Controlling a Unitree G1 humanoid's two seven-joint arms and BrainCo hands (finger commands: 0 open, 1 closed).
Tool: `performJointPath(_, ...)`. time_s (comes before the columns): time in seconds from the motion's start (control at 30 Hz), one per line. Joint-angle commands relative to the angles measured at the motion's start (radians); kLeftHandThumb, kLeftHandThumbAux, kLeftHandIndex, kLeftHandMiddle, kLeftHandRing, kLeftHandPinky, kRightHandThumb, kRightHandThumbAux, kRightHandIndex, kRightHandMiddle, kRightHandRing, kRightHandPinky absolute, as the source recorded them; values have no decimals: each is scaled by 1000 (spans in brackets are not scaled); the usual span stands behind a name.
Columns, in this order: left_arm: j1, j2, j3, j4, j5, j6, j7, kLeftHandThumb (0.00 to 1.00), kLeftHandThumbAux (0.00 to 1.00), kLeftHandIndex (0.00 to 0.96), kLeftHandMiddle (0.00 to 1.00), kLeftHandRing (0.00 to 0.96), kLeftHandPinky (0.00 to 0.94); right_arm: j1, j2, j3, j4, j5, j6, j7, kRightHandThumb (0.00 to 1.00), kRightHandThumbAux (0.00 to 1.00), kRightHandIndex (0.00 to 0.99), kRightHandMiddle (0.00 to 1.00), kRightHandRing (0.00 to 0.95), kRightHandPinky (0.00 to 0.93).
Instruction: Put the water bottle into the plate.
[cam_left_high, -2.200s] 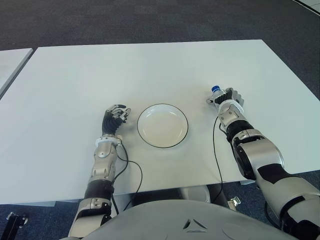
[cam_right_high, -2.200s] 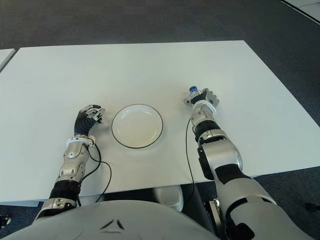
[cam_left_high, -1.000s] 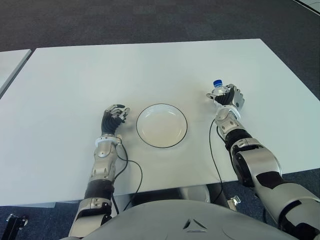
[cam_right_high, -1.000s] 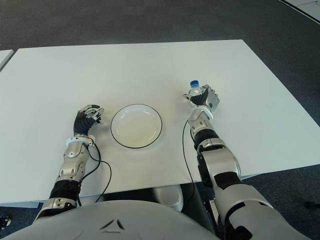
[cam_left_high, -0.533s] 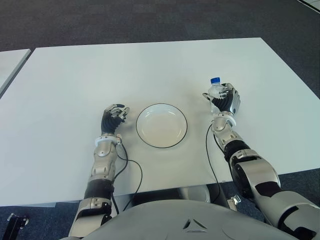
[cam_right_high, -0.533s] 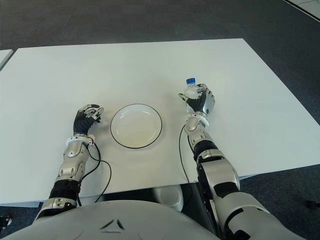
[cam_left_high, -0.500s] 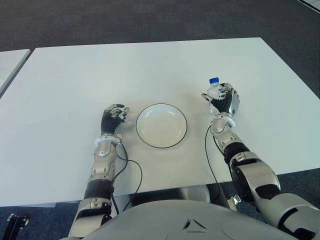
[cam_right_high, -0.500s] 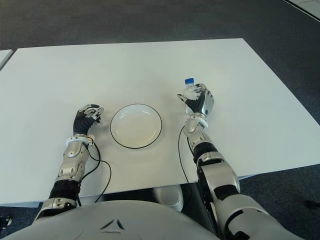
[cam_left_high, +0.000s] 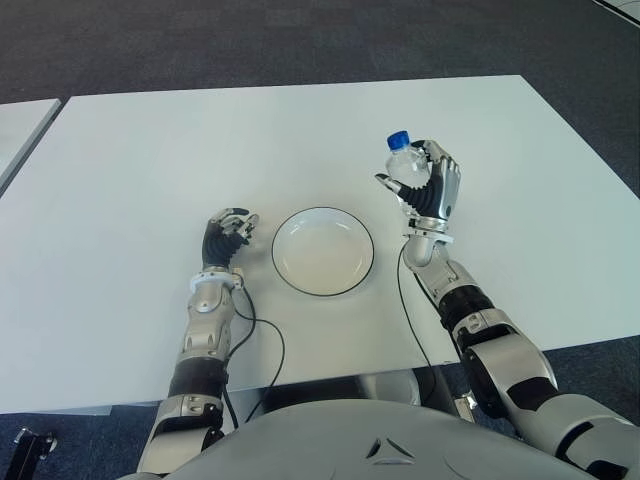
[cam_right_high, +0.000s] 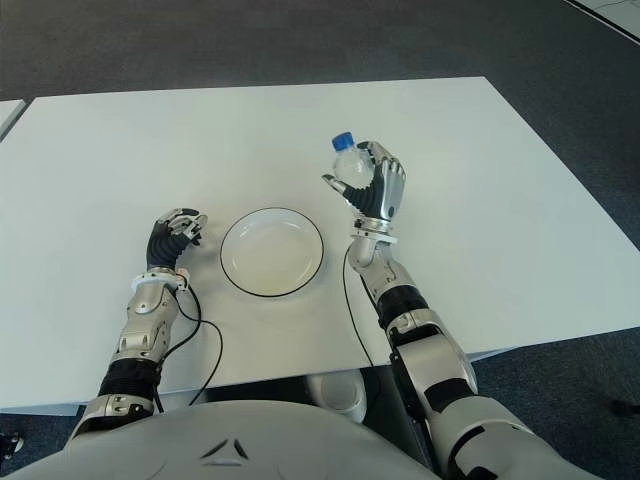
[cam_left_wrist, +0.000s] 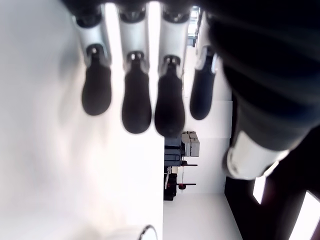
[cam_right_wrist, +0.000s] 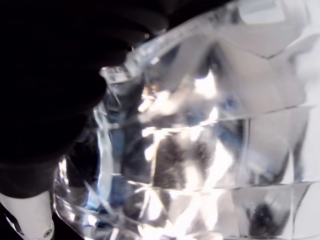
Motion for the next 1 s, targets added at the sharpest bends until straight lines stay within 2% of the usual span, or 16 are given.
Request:
performJointPath(0.03, 40, -12, 0, 62, -4, 49, 4, 708, 713, 436, 693, 669, 639, -20, 6, 64, -37, -76, -97, -55, 701, 729, 436, 908, 904, 892)
performJointPath(0.13, 40, -13, -1, 62, -3, 47, 3, 708, 714, 435, 689, 666, 637, -25, 7, 91, -36, -102, -139, -60, 700, 730, 436, 908, 904, 890)
performJointPath(0.43, 41, -7, -13, 70, 12, 23, 0, 708, 713, 436, 699, 681, 663, -32, 21, 176, 29, -111, -378, -6, 699, 730, 436, 896, 889, 866)
performJointPath(0.67, 38, 2, -23, 80, 29, 13, -5, 708, 713, 437, 708, 691, 675, -61, 35, 214, 79, -167, -435, -48, 704, 727, 436, 893, 884, 869)
performJointPath(0.77, 38, 9, -28, 88, 38, 3, -13, 708, 713, 438, 708, 693, 672, -71, 27, 231, 88, -186, -454, -30, 705, 726, 437, 894, 885, 869)
performJointPath(0.83, 38, 15, -30, 95, 41, -6, -19, 708, 714, 437, 710, 695, 673, -74, 16, 245, 91, -190, -458, 17, 706, 725, 437, 891, 882, 862)
performJointPath(1.0, 38, 28, -42, 107, 51, -21, -21, 706, 716, 437, 716, 699, 685, -56, -37, 268, 39, -151, -416, 298, 707, 723, 438, 890, 880, 867)
